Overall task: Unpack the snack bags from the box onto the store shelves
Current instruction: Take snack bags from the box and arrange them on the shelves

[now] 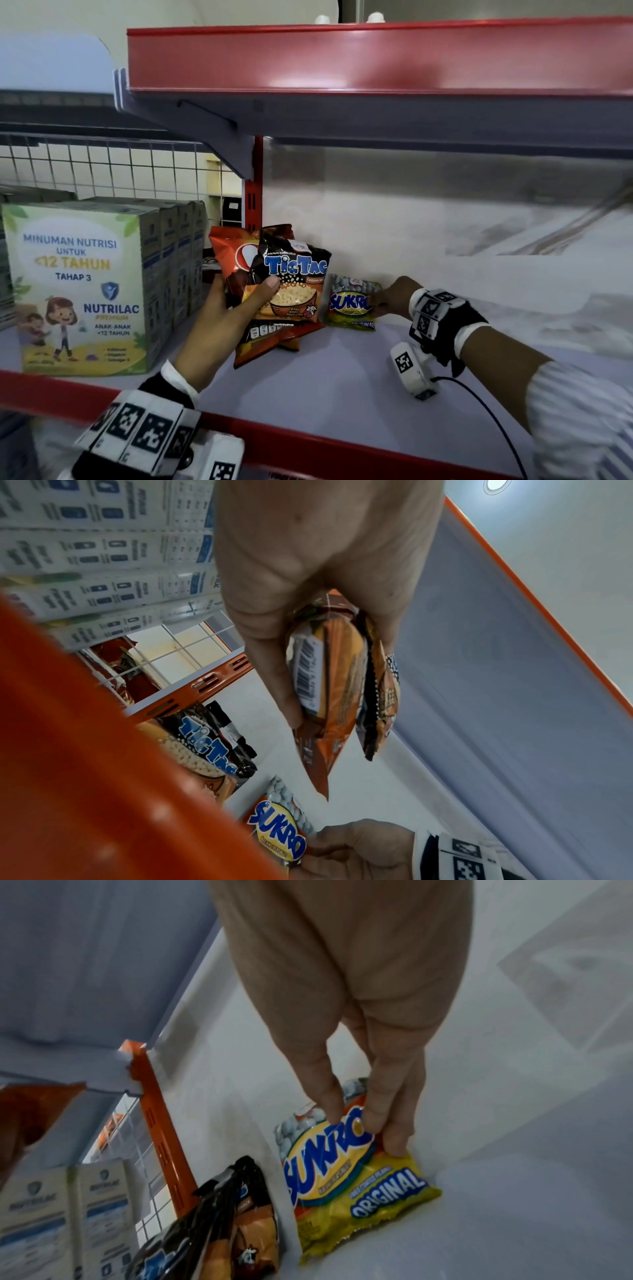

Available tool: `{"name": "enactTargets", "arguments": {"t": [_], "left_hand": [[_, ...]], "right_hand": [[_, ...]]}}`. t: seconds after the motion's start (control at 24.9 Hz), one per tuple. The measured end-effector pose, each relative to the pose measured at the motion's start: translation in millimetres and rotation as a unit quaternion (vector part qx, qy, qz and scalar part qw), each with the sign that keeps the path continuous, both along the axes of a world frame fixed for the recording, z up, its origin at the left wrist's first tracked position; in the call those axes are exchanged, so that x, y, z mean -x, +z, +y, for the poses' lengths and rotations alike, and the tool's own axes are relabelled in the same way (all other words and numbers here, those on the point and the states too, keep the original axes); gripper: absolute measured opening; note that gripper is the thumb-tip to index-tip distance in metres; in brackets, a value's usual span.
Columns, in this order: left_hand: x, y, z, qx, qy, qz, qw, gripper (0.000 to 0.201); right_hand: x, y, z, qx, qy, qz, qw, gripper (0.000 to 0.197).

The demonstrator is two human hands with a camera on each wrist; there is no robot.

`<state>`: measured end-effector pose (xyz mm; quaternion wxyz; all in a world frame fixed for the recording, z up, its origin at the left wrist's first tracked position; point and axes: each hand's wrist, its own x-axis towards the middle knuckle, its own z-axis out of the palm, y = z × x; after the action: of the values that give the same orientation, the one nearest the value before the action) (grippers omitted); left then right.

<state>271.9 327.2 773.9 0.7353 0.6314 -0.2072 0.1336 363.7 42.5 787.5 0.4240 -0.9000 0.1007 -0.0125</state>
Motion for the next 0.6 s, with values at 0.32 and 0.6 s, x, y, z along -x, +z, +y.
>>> {"name": "enactTargets", "arguments": {"t": [0.32, 0.6], "left_hand": [[-5, 2, 5, 0.0, 0.001, 0.001, 1.0, 0.059], [-6, 8, 8, 0.074, -0.003, 0.005, 0.997, 0.052]], "right_hand": [[37, 58, 45, -0.07, 0.087, -0.181, 0.977, 0.036], [73, 73, 105, -0.079, 0.272, -0.162, 0.945, 0.035]]}}
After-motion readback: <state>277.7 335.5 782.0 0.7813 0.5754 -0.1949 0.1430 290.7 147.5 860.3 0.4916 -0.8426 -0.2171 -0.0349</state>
